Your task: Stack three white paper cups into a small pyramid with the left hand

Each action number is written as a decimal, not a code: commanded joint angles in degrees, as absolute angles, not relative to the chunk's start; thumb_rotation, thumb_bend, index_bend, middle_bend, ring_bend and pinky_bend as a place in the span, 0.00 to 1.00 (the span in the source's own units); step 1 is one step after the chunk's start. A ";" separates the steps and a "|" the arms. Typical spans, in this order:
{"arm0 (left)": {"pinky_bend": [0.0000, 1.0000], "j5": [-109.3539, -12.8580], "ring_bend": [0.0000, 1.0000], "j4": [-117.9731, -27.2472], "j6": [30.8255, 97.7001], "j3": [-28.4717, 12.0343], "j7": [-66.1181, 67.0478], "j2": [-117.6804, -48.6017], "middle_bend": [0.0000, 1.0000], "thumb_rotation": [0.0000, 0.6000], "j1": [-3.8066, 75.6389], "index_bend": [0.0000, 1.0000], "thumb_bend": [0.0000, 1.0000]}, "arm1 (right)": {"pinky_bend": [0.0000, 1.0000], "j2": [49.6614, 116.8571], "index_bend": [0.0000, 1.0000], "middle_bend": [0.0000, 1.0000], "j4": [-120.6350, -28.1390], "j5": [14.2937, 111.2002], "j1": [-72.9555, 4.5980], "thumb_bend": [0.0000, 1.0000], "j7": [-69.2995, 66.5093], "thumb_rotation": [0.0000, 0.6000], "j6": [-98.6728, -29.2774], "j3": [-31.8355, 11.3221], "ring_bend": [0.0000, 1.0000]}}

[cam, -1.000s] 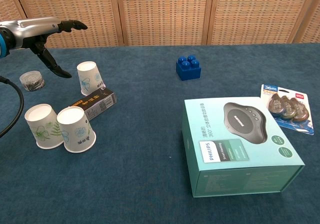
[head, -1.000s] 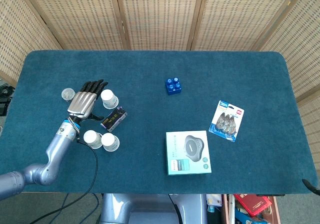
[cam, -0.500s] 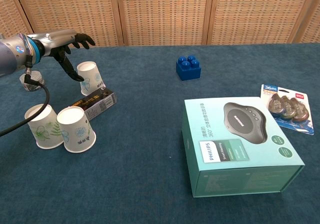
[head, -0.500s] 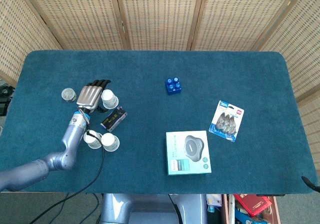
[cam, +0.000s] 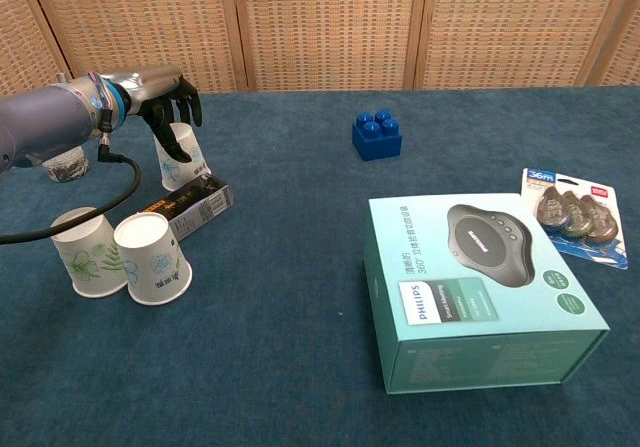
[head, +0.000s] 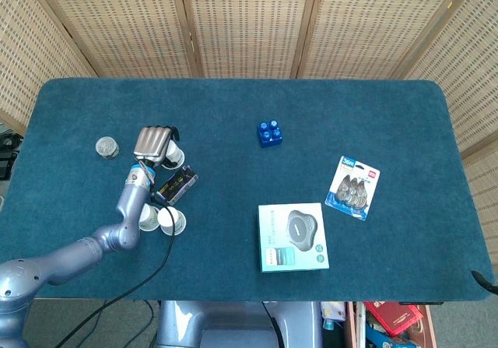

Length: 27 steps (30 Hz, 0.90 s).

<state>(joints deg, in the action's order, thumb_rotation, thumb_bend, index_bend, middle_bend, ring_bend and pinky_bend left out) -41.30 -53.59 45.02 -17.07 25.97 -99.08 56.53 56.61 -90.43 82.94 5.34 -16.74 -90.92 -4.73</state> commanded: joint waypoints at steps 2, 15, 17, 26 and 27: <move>0.39 -40.21 0.40 -52.23 45.93 -17.43 27.18 -100.21 0.45 1.00 56.75 0.46 0.15 | 0.00 56.53 0.00 0.00 -90.39 82.77 5.35 0.00 -16.97 1.00 -90.84 -4.81 0.00; 0.43 -40.63 0.46 -52.66 47.86 -18.34 27.64 -99.21 0.51 1.00 55.86 0.50 0.18 | 0.00 56.47 0.00 0.00 -90.51 82.93 5.39 0.00 -17.01 1.00 -90.78 -4.75 0.00; 0.45 -40.85 0.48 -53.70 48.39 -18.61 27.53 -98.37 0.53 1.00 55.54 0.52 0.20 | 0.00 56.47 0.00 0.00 -90.61 83.06 5.42 0.00 -16.91 1.00 -90.87 -4.70 0.00; 0.47 -43.85 0.50 -61.78 51.49 -19.17 26.34 -93.19 0.56 1.00 53.79 0.54 0.21 | 0.00 56.32 0.00 0.00 -91.02 83.59 5.65 0.00 -16.67 1.00 -91.44 -4.56 0.00; 0.47 -44.39 0.50 -63.33 51.98 -19.18 26.36 -92.23 0.56 1.00 53.57 0.54 0.21 | 0.00 56.32 0.00 0.00 -91.03 83.66 5.68 0.00 -16.67 1.00 -91.51 -4.54 0.00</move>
<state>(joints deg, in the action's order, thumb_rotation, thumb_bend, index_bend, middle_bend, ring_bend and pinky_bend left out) -42.87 -60.19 50.62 -19.05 26.73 -94.45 54.29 56.33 -91.03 83.66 5.67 -16.66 -91.50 -4.55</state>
